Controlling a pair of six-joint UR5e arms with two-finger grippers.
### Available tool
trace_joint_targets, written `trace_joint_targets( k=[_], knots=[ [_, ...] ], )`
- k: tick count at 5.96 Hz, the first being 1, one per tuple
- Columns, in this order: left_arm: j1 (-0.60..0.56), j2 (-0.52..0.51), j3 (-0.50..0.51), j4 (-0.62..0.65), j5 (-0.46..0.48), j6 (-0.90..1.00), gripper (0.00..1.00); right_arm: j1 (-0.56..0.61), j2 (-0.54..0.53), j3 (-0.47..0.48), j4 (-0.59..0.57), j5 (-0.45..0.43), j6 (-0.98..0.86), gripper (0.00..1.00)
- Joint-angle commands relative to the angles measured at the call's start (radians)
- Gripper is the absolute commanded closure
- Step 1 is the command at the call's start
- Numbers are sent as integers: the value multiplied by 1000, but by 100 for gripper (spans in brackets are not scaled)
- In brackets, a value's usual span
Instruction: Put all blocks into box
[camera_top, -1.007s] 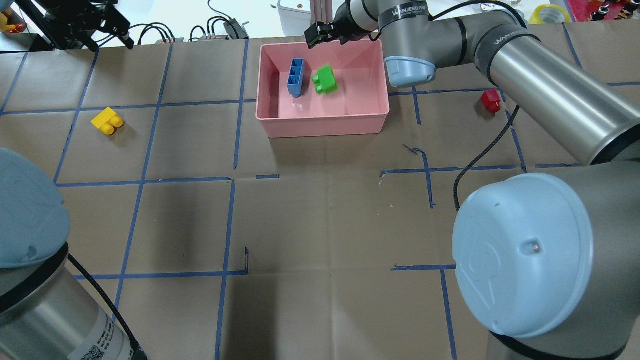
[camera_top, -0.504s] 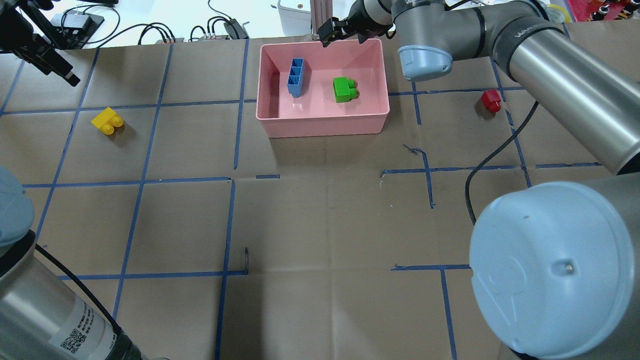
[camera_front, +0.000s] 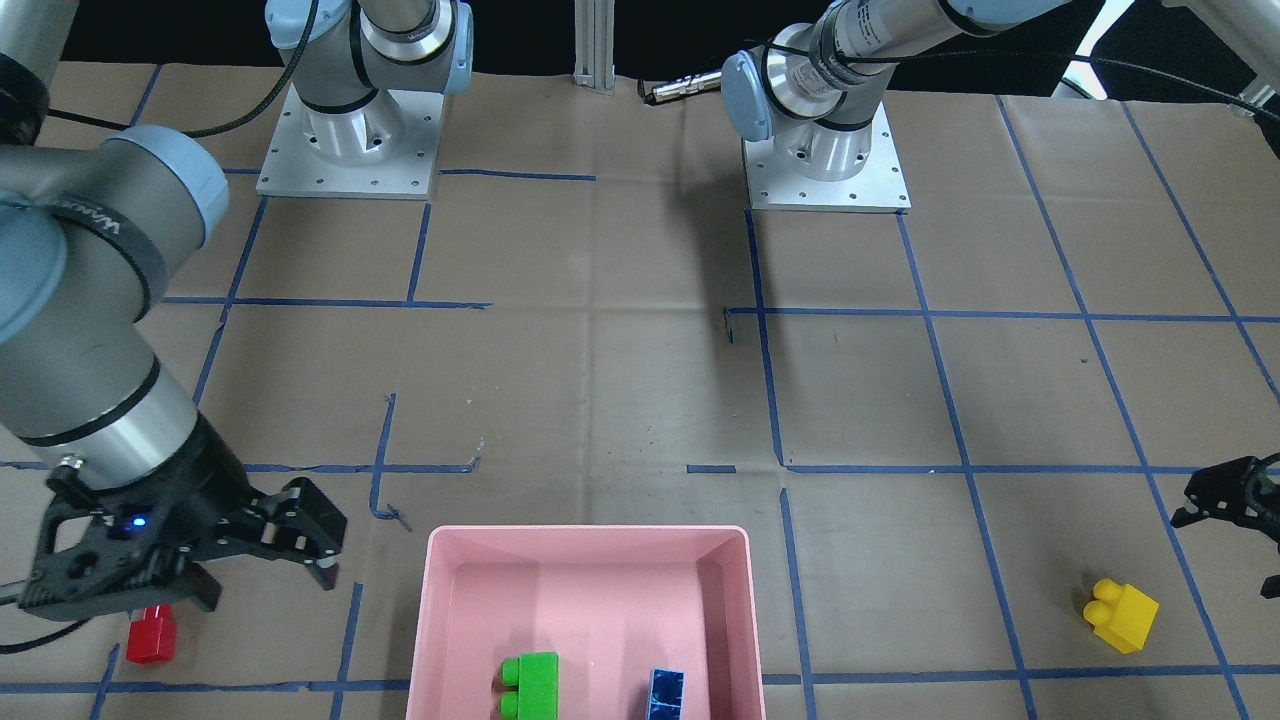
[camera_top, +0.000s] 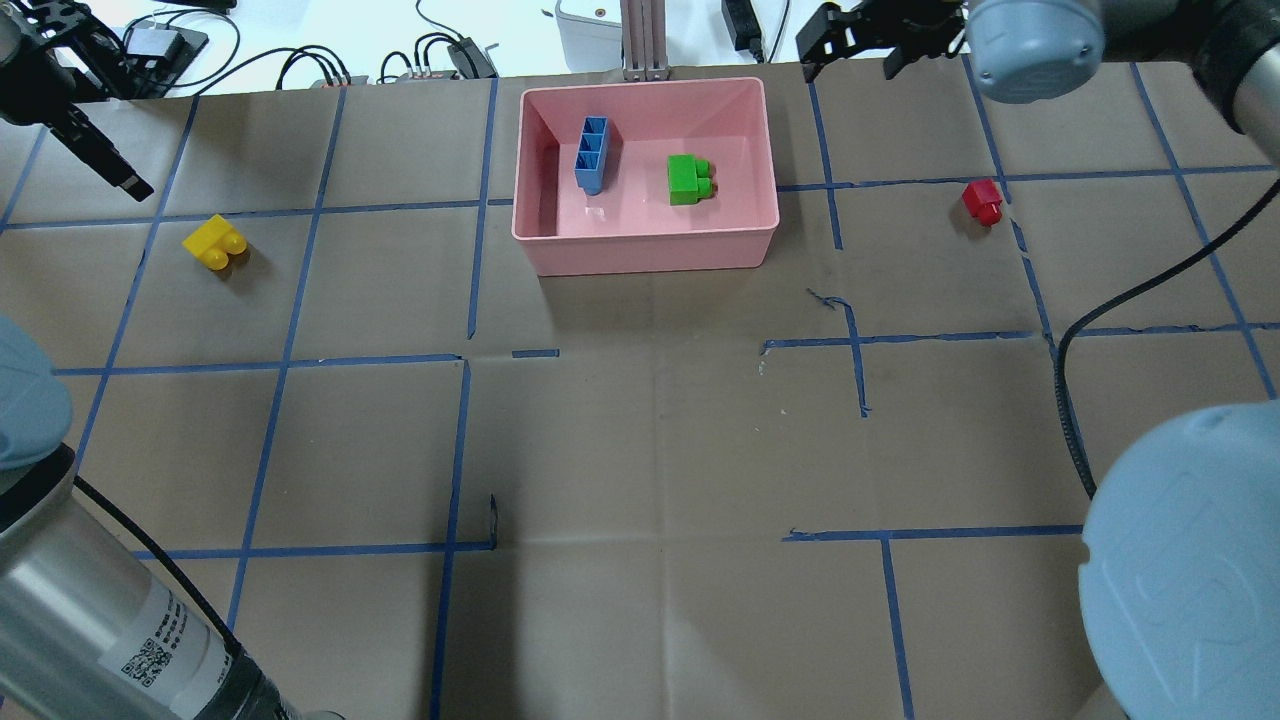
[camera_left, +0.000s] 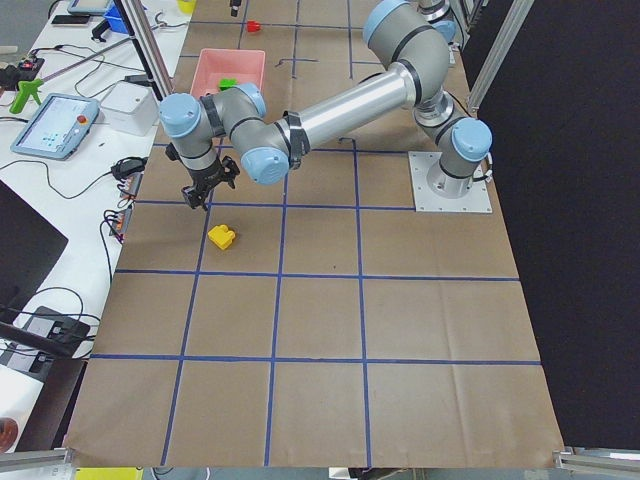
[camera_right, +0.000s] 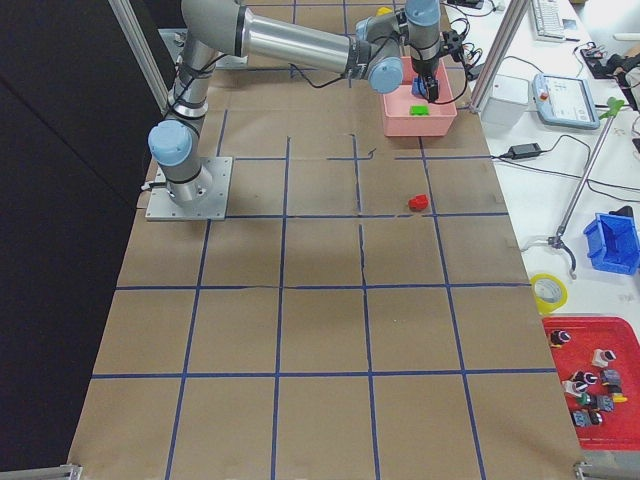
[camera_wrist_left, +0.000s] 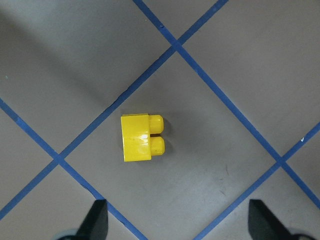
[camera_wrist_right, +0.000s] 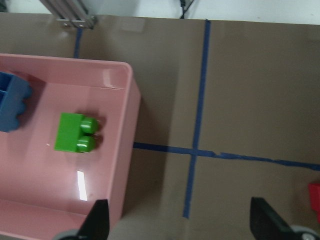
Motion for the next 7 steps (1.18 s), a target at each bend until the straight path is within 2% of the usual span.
trace_joint_targets(
  k=[1, 3, 4, 6, 7],
  knots=[
    [-6, -68, -63, 151, 0, -1, 0, -109, 2, 62, -5, -74, -53, 0],
    [-4, -80, -186, 309, -3, -6, 1, -133, 92, 68, -118, -74, -71, 0],
    [-4, -94, -243, 384, -3, 2, 1, -151, 135, 70, -118, -77, -73, 0],
    [-3, -96, -257, 428, -1, 4, 1, -157, 213, 72, -283, -74, -103, 1],
    [-3, -96, -251, 440, -1, 5, 1, -176, 225, 76, -276, -78, -128, 1]
  ],
)
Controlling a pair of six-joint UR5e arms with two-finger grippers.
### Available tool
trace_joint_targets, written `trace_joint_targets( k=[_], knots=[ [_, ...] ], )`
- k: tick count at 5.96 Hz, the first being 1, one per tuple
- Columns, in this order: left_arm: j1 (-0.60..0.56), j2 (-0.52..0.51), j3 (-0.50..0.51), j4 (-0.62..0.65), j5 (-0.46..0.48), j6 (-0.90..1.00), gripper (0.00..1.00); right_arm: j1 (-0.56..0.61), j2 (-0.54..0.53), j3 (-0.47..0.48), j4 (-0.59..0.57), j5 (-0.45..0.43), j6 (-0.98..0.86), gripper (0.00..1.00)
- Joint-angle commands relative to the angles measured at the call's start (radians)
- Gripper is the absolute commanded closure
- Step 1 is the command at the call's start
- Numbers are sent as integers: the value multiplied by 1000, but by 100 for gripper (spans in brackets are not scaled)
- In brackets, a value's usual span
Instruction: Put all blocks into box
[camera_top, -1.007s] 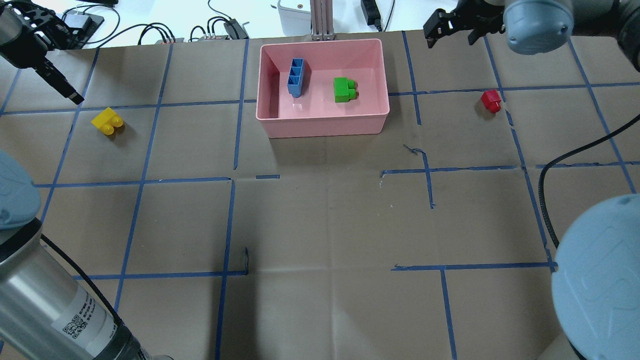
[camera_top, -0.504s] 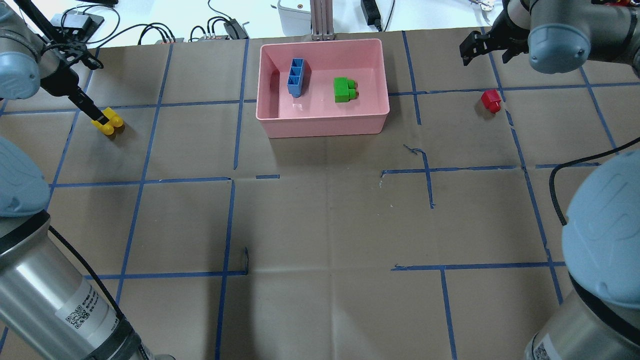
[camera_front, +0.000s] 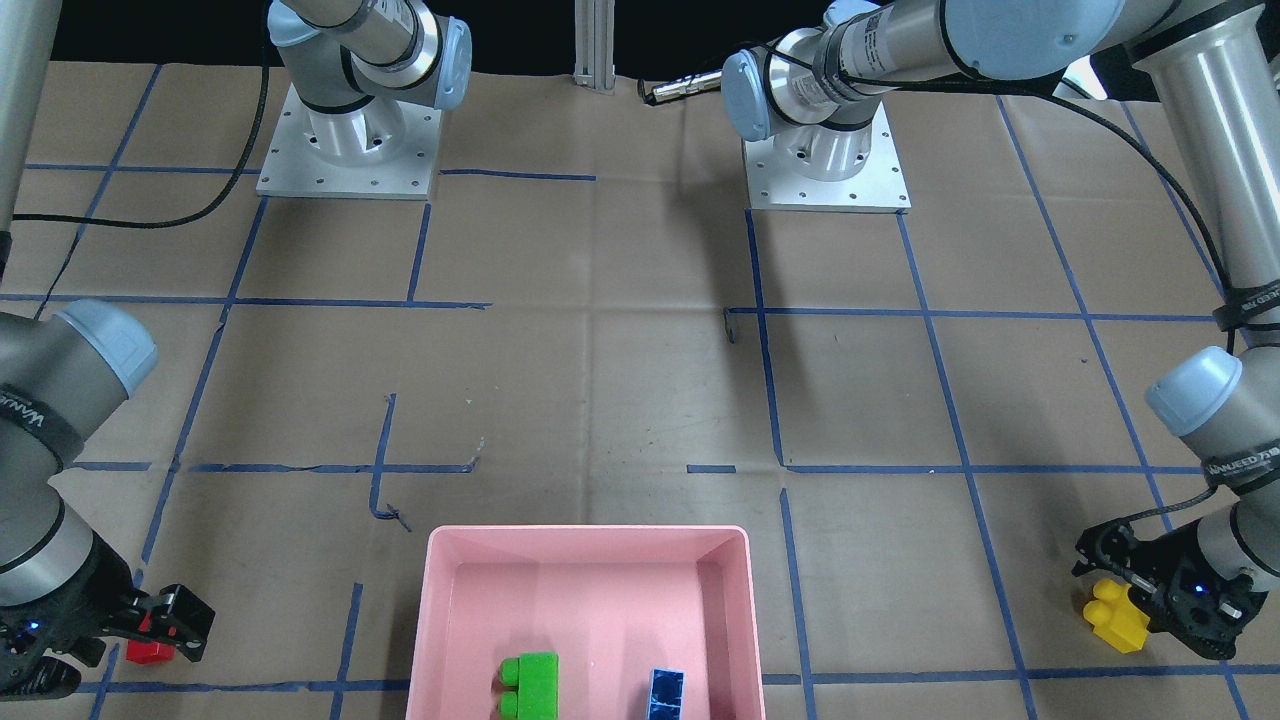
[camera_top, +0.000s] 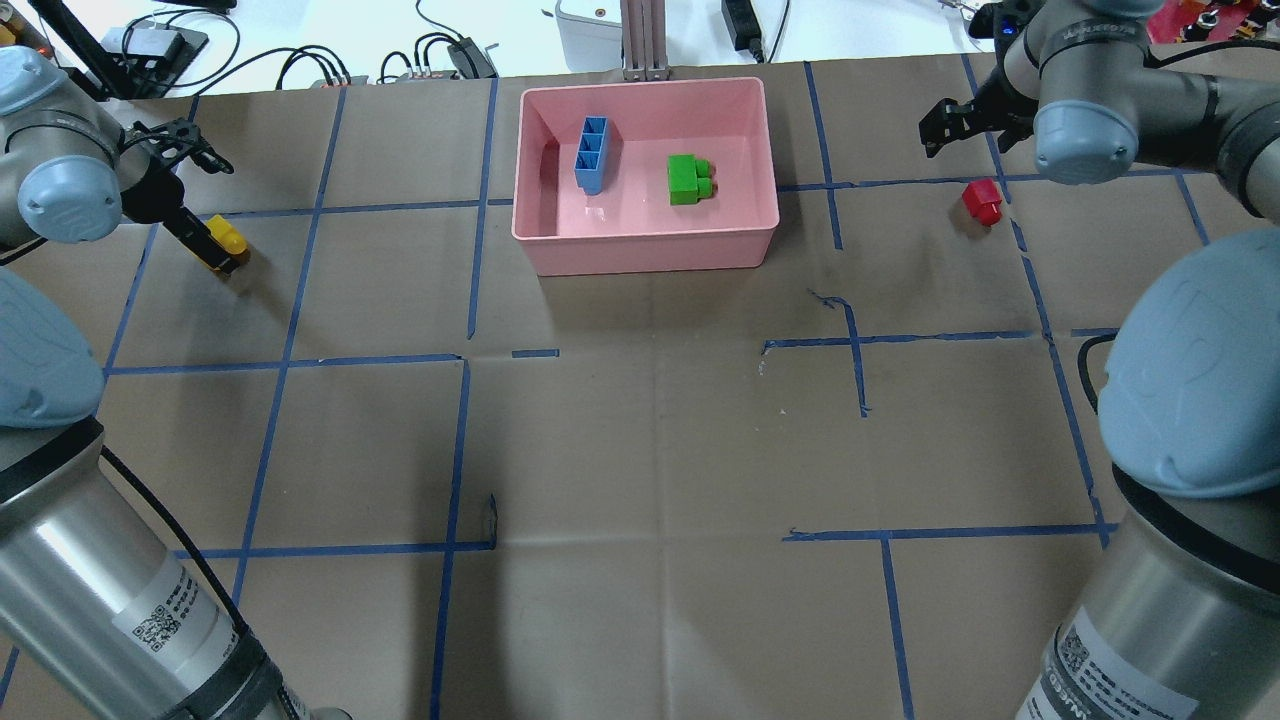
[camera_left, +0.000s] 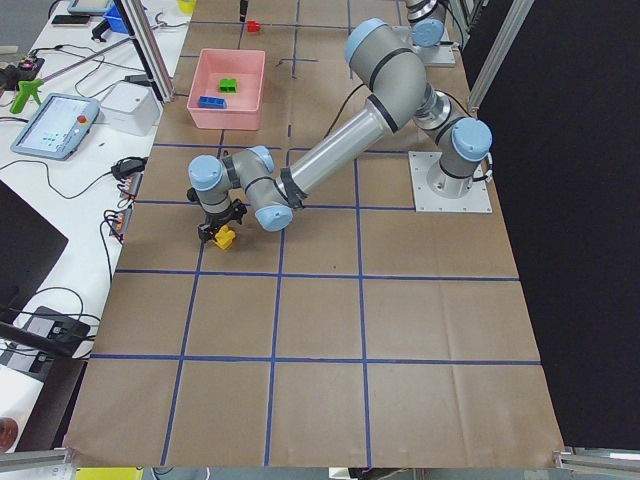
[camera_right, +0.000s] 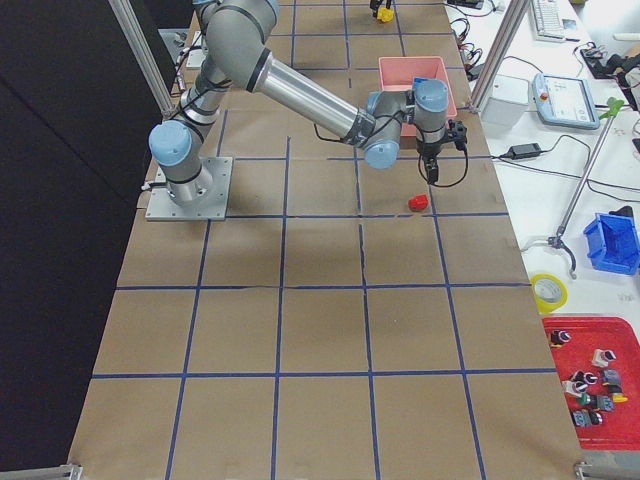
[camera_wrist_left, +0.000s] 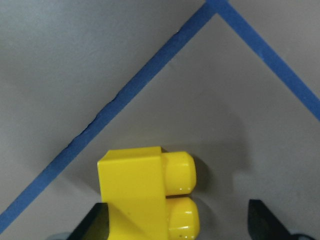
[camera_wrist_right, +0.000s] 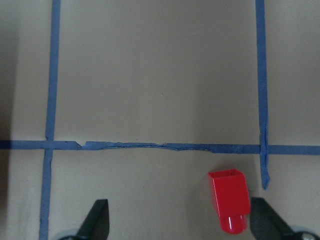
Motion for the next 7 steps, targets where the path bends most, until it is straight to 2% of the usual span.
trace_joint_targets(
  k=[1, 3, 4, 5, 6, 7],
  knots=[
    [0, -4, 0, 28, 2, 2, 1, -27, 18, 62, -33, 2, -24, 1],
    [0, -46, 14, 86, 0, 7, 3, -54, 27, 97, -72, 12, -26, 1],
    [0, -42, 17, 86, 0, 9, 5, -60, 24, 106, -74, 14, -24, 12],
    [0, -31, 17, 85, 0, 7, 12, -63, 28, 106, -74, 14, -24, 18],
    [0, -30, 17, 85, 0, 6, 24, -63, 28, 106, -73, 14, -24, 24],
    [0, -30, 17, 86, 0, 6, 30, -63, 28, 106, -73, 15, -24, 46]
  ],
)
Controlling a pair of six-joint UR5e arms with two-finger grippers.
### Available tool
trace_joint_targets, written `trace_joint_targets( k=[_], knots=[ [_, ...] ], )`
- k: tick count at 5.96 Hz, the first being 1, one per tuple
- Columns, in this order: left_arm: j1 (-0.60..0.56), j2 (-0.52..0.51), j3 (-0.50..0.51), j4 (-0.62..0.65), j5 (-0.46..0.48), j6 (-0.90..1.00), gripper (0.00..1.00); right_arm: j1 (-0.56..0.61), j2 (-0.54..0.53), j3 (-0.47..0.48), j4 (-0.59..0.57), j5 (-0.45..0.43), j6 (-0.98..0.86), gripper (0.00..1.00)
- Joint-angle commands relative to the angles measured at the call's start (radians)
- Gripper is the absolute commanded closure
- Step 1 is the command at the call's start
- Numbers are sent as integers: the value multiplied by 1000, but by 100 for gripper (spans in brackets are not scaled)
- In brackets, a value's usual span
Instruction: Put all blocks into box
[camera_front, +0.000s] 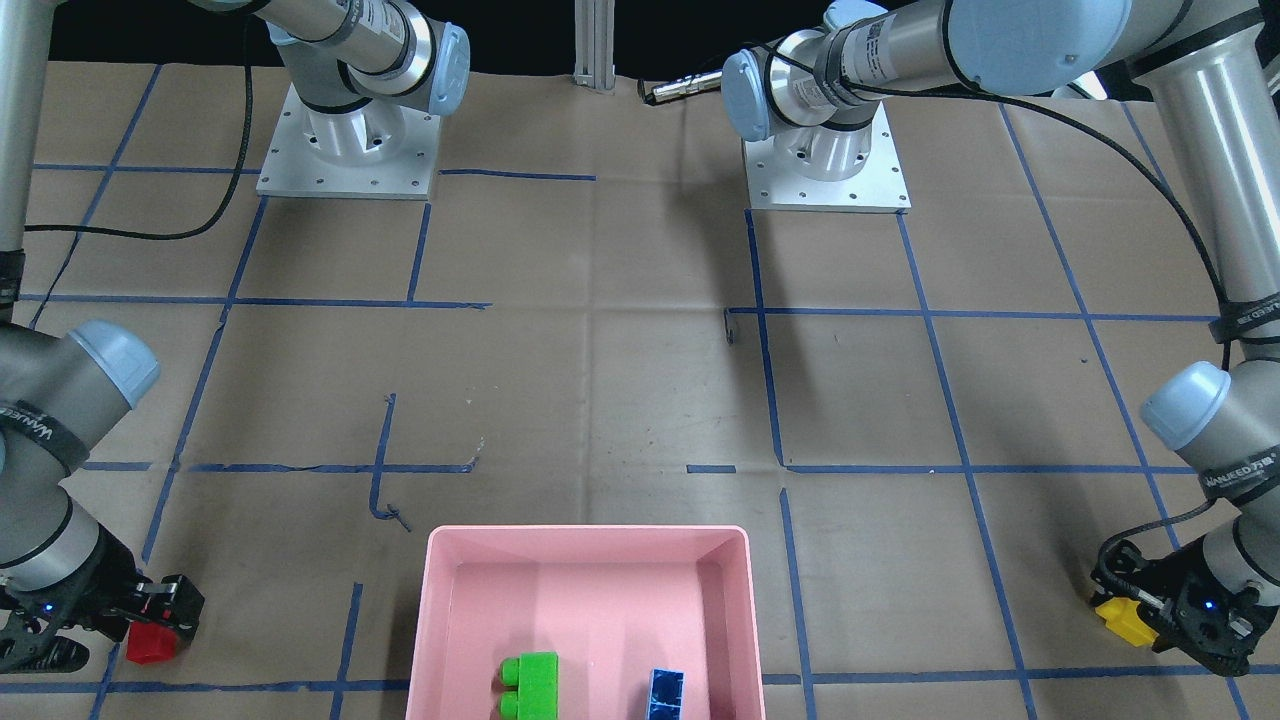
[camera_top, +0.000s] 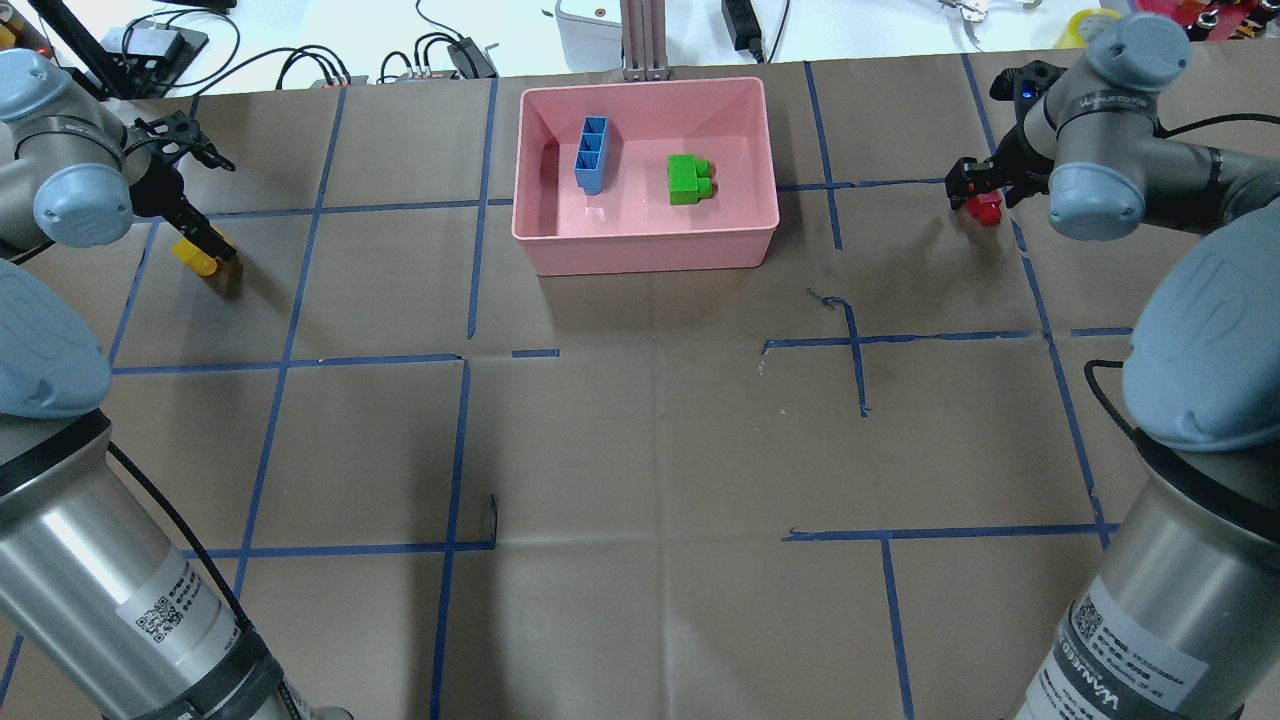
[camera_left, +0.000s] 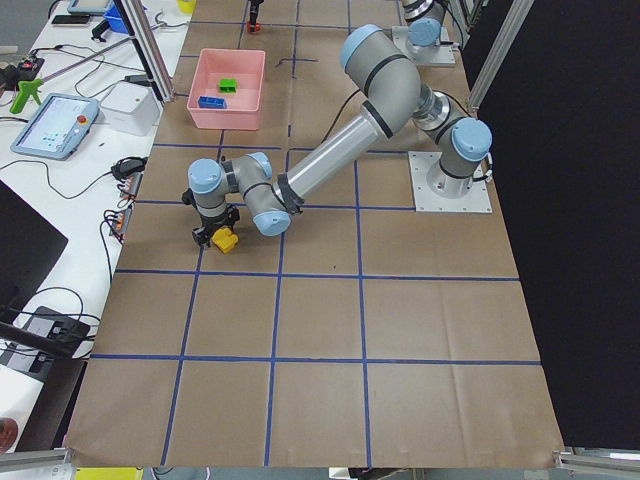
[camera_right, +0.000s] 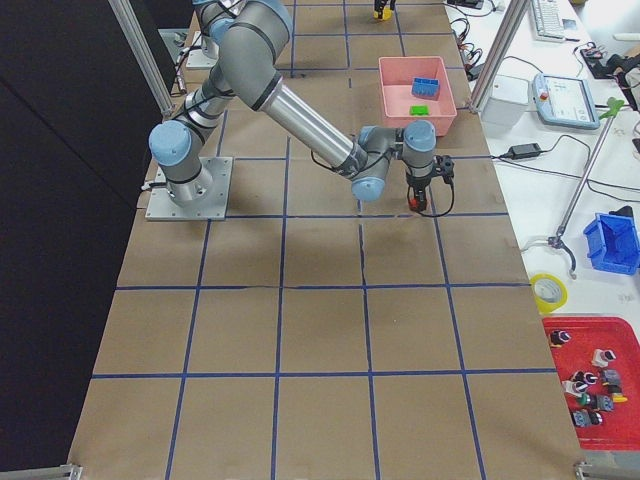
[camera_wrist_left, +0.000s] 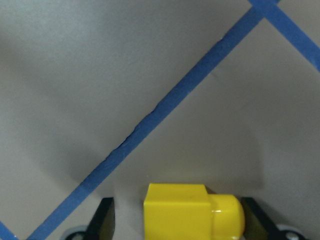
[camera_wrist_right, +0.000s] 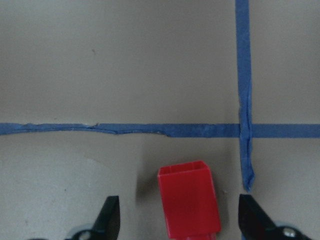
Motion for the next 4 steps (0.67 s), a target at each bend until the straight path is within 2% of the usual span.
trace_joint_targets(
  k=[1, 3, 4],
  knots=[
    [0, 1, 0, 0, 0, 1, 29, -1, -3, 0, 14, 1, 2, 67],
    [3, 1, -1, -1, 0, 0, 21, 1, -15, 2, 22, 6, 3, 94],
    [5, 0, -1, -1, -2, 0, 30, 4, -39, -12, 23, 4, 3, 94]
  ],
)
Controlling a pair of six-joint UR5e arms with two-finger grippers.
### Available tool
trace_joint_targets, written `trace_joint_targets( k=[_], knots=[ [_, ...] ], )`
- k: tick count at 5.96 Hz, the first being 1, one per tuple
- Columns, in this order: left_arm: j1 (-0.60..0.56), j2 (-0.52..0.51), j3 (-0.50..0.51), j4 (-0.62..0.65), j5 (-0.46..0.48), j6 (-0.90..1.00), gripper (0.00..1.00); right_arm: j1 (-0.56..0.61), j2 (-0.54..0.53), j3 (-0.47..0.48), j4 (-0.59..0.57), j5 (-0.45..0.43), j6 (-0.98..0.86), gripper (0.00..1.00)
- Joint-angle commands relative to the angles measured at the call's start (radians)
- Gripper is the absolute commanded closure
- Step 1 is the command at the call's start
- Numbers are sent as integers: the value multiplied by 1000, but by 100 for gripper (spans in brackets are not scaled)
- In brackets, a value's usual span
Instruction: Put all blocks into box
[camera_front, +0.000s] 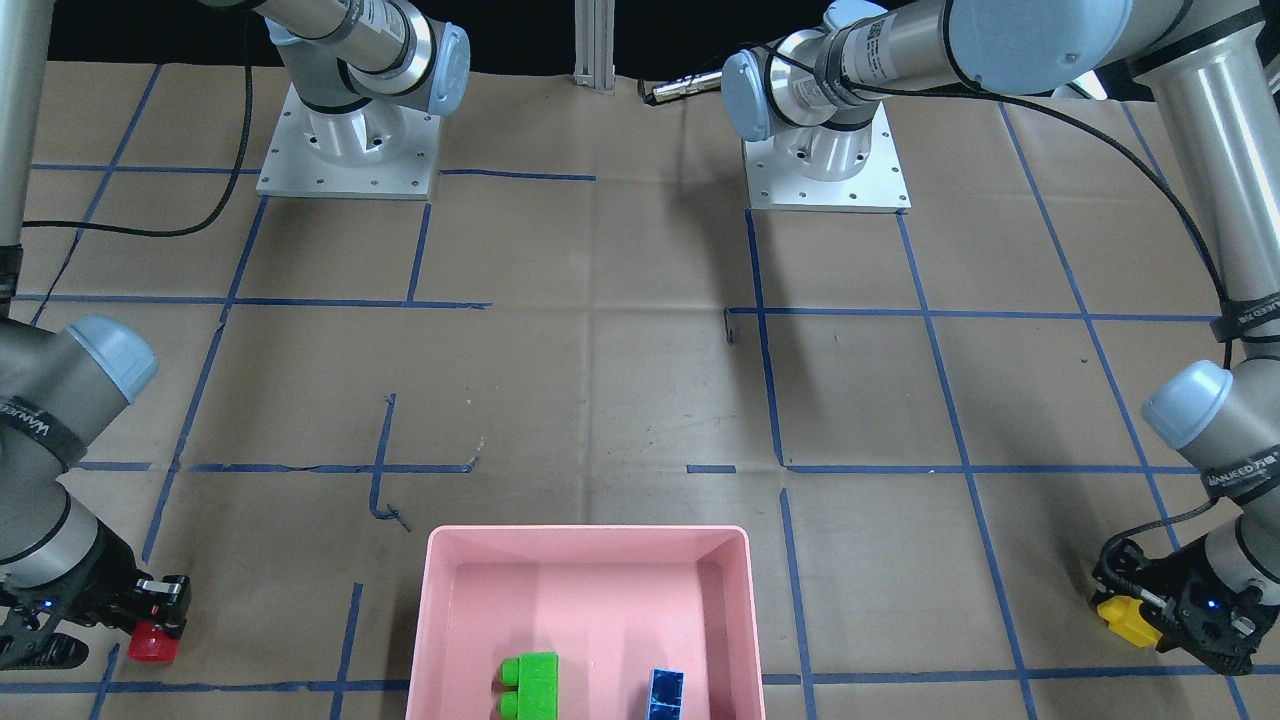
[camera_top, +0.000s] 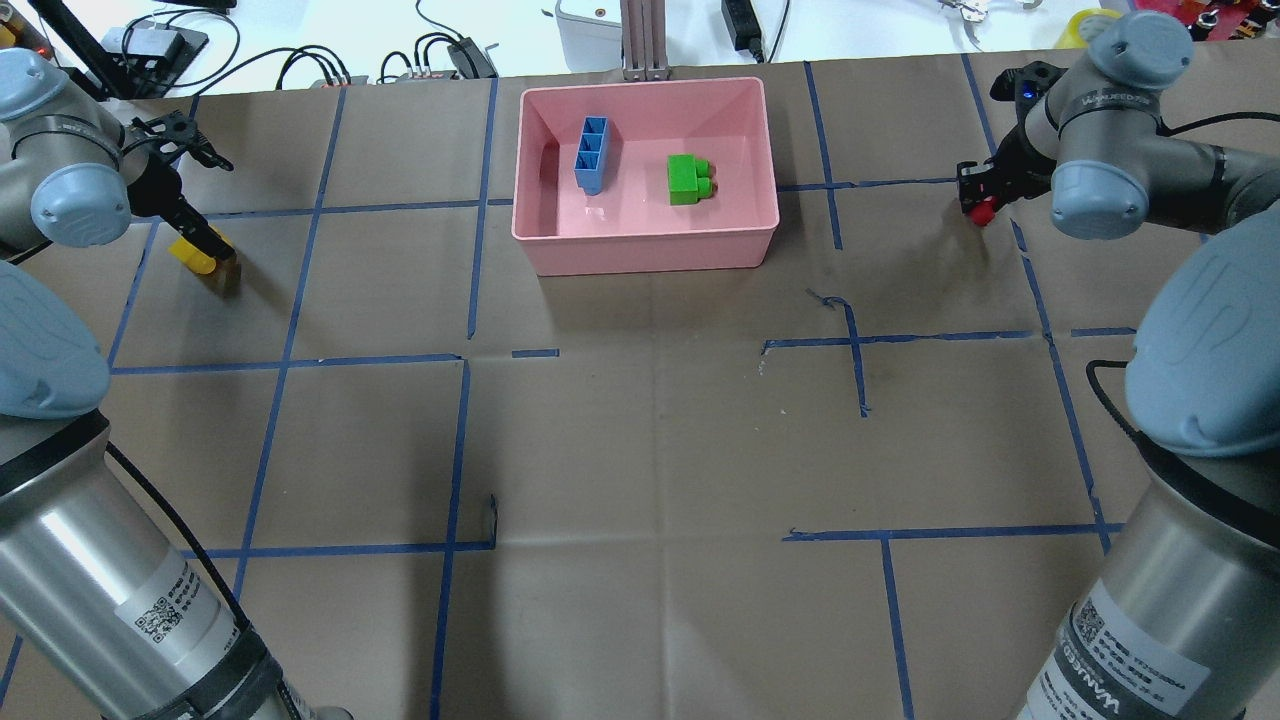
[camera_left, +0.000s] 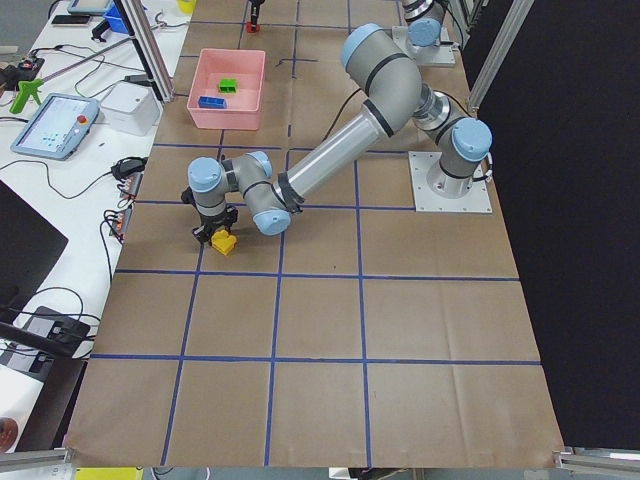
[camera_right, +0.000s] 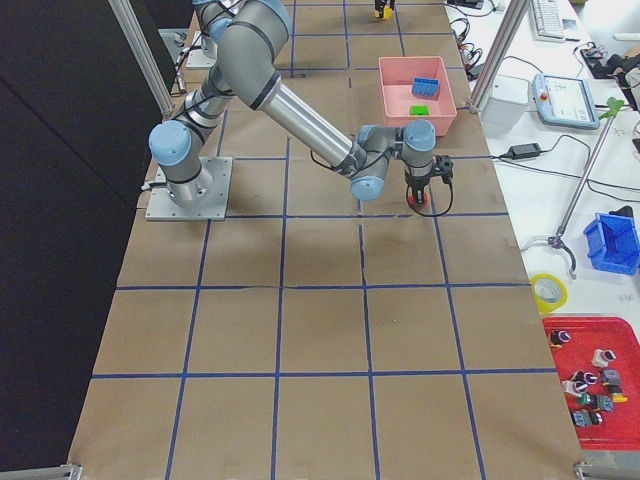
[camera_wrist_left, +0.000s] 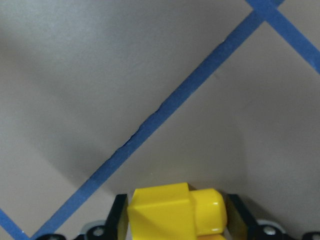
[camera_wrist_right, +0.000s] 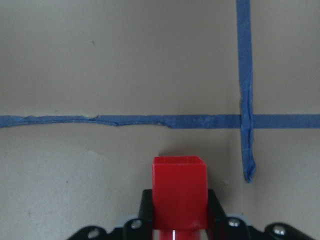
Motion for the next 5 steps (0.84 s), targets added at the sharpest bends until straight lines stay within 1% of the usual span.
trace_joint_targets(
  k=[1, 2, 3, 4, 5],
  knots=[
    [1, -3, 1, -2, 0, -9, 53, 18, -86, -13, 16, 0, 6, 94],
    [1, -1, 1, -2, 0, -14, 65, 73, -158, -16, 63, 6, 23, 93],
    [1, 2, 4, -2, 2, -17, 78, 173, -199, -23, 64, 23, 120, 93],
    [1, 5, 4, -3, 2, -19, 90, 256, -208, -42, 56, 85, 241, 93],
    [1, 8, 4, -5, 2, -19, 98, 327, -198, -71, 56, 130, 362, 93]
  ],
)
